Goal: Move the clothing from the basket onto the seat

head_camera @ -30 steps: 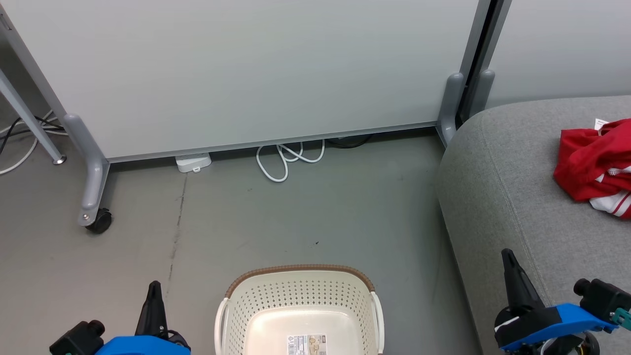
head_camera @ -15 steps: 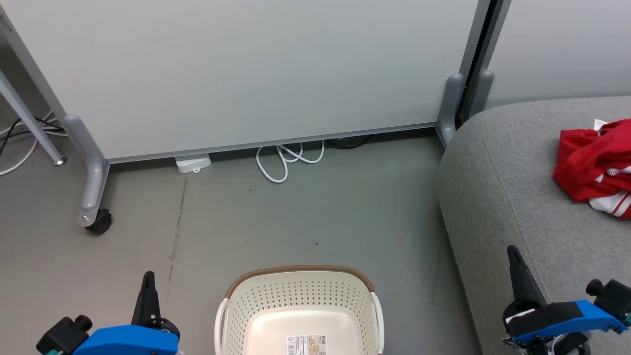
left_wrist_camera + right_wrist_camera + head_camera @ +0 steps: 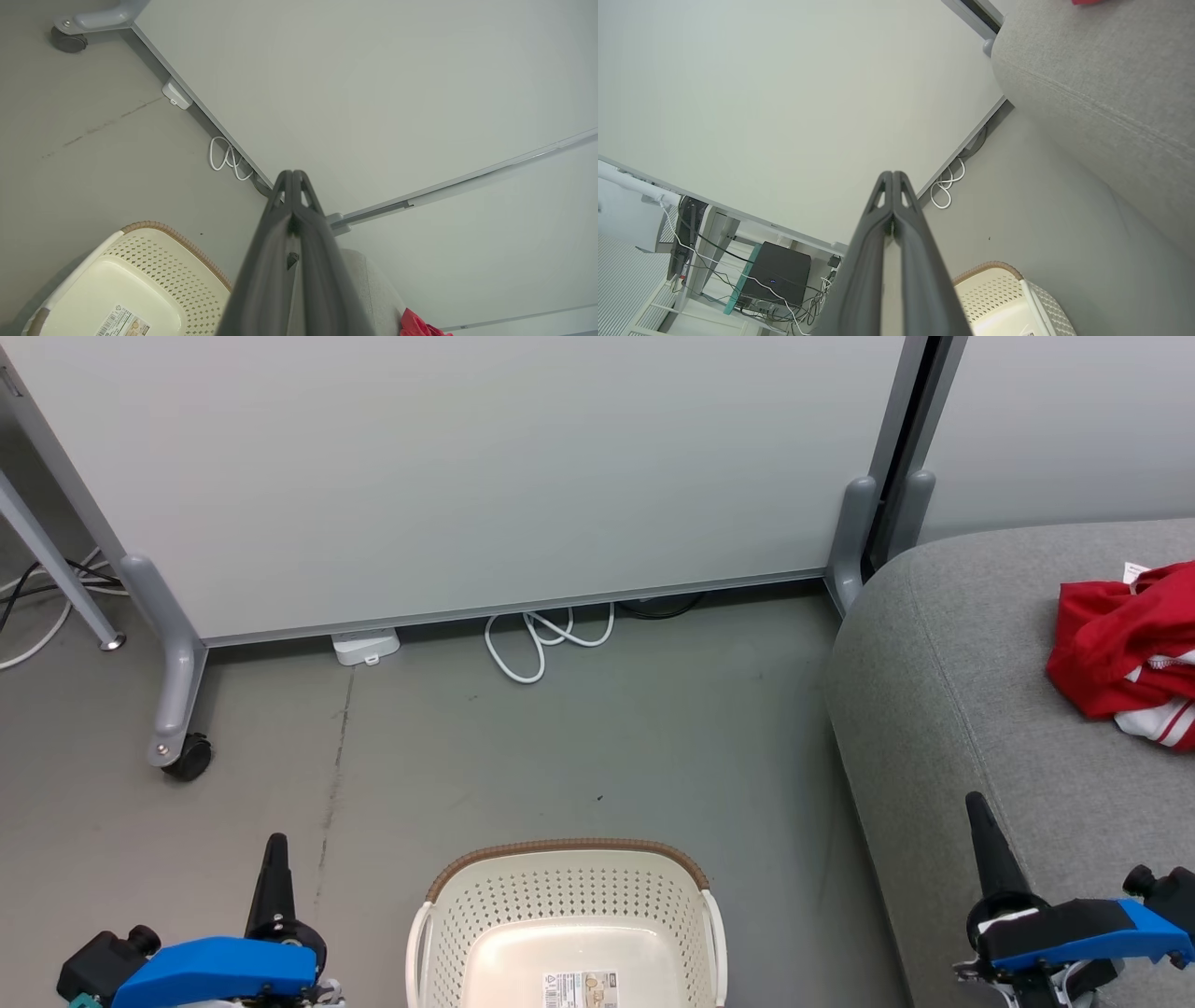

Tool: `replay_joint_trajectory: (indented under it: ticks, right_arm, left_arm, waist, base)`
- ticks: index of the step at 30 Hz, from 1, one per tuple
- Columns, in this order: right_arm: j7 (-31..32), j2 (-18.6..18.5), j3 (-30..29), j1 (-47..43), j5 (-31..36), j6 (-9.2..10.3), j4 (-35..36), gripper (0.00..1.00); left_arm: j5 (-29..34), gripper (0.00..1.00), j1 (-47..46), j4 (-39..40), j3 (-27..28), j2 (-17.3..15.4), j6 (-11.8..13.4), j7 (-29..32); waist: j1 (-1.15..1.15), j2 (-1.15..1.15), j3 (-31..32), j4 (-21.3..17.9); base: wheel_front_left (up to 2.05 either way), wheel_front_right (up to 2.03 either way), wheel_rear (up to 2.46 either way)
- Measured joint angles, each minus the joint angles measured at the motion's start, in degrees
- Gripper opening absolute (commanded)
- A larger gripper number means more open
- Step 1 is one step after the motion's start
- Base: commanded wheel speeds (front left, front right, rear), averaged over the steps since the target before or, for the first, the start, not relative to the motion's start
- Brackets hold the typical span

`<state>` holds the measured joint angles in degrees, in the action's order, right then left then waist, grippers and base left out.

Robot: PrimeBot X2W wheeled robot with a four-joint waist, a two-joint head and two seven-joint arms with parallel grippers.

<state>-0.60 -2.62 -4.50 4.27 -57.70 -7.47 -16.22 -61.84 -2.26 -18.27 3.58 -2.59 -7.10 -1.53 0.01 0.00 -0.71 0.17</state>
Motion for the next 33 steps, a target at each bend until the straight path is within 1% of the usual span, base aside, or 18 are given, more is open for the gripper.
replay_joint_trajectory:
  ticks: [14, 33]
  right_arm:
    - [1.82, -0.02, -0.56, 0.29, -9.01, 0.0, 0.55, 0.0]
    - [4.05, -0.04, -1.15, 0.84, -19.48, 0.0, 1.16, 0.0]
  left_arm:
    - [-7.87, 0.0, -0.82, 1.07, 0.85, -0.03, 0.0, 2.0]
    - [-17.13, 0.0, -2.06, 2.38, 1.58, -0.1, -0.01, 4.52]
  waist:
    - [0.0, 0.0, 0.11, -0.04]
    - [0.0, 0.0, 0.26, -0.09]
  base:
    - [0.0, 0.0, 0.0]
    - [0.0, 0.0, 0.0]
